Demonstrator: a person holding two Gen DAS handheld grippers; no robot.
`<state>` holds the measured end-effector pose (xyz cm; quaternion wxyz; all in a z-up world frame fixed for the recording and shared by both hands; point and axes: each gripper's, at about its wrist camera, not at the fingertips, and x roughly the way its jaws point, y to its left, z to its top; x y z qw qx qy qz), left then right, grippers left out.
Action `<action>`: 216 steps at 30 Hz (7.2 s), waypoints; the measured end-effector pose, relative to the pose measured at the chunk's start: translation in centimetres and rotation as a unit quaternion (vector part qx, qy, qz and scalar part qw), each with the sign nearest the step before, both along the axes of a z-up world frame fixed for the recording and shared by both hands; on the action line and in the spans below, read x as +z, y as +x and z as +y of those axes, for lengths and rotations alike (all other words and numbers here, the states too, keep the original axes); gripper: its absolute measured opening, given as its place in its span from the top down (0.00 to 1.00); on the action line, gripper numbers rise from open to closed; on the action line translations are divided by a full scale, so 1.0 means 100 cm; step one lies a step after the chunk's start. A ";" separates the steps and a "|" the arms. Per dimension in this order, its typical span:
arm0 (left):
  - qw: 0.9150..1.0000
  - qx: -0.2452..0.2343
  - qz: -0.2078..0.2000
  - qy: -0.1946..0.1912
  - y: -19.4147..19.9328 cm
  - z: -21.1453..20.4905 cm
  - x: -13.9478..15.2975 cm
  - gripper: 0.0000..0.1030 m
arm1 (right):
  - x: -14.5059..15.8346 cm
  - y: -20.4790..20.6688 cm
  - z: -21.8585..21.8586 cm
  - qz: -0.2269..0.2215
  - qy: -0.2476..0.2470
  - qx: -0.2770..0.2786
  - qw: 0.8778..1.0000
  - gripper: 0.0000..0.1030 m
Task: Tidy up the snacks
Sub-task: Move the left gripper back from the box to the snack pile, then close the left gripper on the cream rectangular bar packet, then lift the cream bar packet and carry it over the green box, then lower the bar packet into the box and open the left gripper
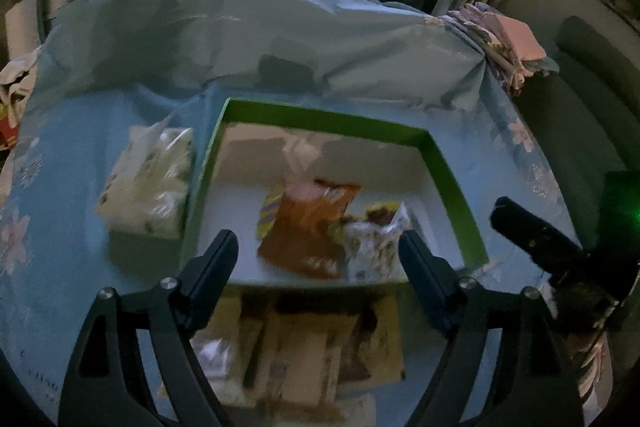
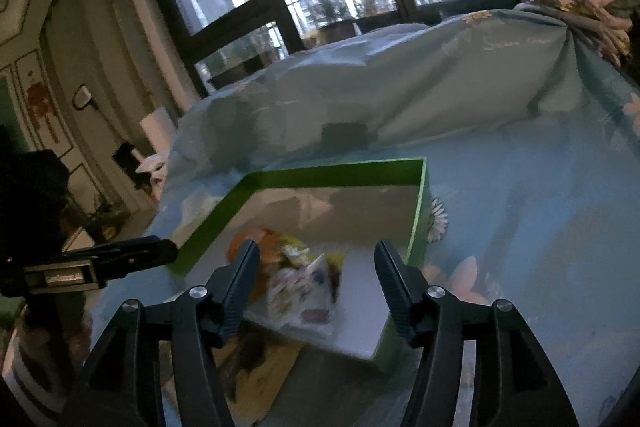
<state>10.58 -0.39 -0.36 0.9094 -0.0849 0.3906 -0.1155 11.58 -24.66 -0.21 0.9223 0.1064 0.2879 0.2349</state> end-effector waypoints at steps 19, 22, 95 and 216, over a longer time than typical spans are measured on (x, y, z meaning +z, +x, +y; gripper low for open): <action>0.997 0.033 0.052 -0.038 -0.078 0.040 -0.041 0.20 | -0.031 -0.068 0.045 0.038 -0.039 0.103 0.993 0.41; 0.996 0.030 0.066 -0.043 -0.087 0.041 -0.054 0.20 | -0.041 -0.073 0.050 0.051 -0.042 0.117 0.991 0.41; 0.992 -0.056 0.081 -0.080 -0.114 0.015 -0.088 0.65 | -0.089 -0.110 0.110 0.074 -0.072 0.235 0.966 0.69; 0.990 0.034 0.055 -0.123 -0.034 0.087 -0.026 0.01 | -0.020 -0.060 0.047 0.058 -0.032 0.080 0.995 0.41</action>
